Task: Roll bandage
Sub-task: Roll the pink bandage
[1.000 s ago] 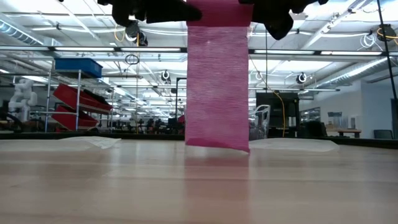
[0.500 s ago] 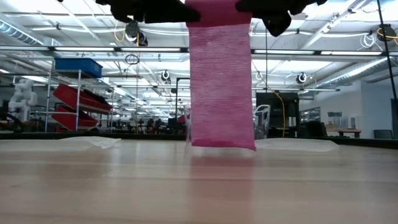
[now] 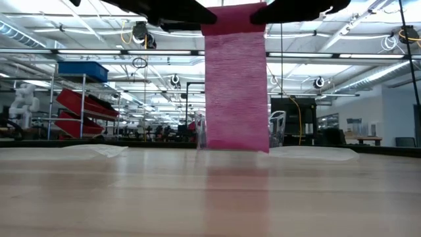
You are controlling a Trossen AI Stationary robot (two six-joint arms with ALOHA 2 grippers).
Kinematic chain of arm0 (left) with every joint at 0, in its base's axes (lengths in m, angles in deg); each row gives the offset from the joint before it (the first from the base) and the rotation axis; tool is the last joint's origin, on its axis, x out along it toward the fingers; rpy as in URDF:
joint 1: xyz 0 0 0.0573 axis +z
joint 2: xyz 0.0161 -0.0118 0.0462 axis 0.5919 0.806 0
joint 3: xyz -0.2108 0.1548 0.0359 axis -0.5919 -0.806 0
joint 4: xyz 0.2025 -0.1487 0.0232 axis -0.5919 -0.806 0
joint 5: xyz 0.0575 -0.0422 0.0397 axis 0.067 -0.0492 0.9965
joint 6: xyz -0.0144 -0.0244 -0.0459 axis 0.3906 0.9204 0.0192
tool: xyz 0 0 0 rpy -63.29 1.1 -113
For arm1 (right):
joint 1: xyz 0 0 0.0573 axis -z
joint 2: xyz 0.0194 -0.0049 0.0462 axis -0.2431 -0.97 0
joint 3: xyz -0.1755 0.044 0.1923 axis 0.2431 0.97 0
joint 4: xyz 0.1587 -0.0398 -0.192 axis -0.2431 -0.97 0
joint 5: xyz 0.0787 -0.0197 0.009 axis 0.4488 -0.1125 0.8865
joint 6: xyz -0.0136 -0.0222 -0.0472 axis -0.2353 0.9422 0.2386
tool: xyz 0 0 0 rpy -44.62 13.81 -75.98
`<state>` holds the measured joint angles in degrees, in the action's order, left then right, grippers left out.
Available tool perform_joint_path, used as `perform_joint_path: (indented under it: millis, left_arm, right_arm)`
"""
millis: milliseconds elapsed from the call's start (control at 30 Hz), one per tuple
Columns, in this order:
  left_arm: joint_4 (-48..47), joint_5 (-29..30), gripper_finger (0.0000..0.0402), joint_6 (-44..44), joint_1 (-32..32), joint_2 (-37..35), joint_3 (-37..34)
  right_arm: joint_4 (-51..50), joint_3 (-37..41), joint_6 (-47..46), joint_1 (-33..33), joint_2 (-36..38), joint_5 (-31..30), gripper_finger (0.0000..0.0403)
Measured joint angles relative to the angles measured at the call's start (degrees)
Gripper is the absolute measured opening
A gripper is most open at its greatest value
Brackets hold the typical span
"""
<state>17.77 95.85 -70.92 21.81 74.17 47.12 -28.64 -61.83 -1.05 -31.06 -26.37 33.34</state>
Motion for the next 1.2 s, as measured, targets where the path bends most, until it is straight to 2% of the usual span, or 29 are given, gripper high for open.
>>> perform_joint_path:
  millis: [200,367,533,767,933,1033,1200]
  left_arm:
    - [0.20,0.87,0.0149,-0.03,0.33,0.01,0.08]
    - [0.19,1.00,0.0084,-0.66,1.00,0.02,0.10]
    - [-0.42,0.38,0.0016,-6.63,0.85,0.02,0.17]
    - [-1.12,0.62,0.0032,-10.82,0.85,0.00,0.18]
    - [-2.36,3.02,0.0020,-15.30,0.30,-0.04,0.14]
    - [-3.30,6.13,0.0018,-19.66,-0.69,-0.07,0.14]
    - [-3.99,10.12,0.0017,-24.20,-2.26,-0.07,0.14]
  right_arm:
    - [-0.20,-0.02,3.33,-0.05,-0.04,-0.42,0.0006]
    - [-0.50,-0.02,2.43,-0.30,-0.04,-0.21,0.0007]
    - [-0.66,-0.02,-3.25,-1.12,-0.10,0.12,0.0019]
    - [-0.90,-0.02,-22.06,0.68,0.37,5.94,0.0080]
    - [-0.25,-0.02,-31.88,3.35,0.50,12.16,0.0116]
    - [0.44,-0.02,-36.31,4.61,0.50,15.26,0.0126]
    - [1.63,0.00,-37.81,5.27,0.48,15.66,0.0120]
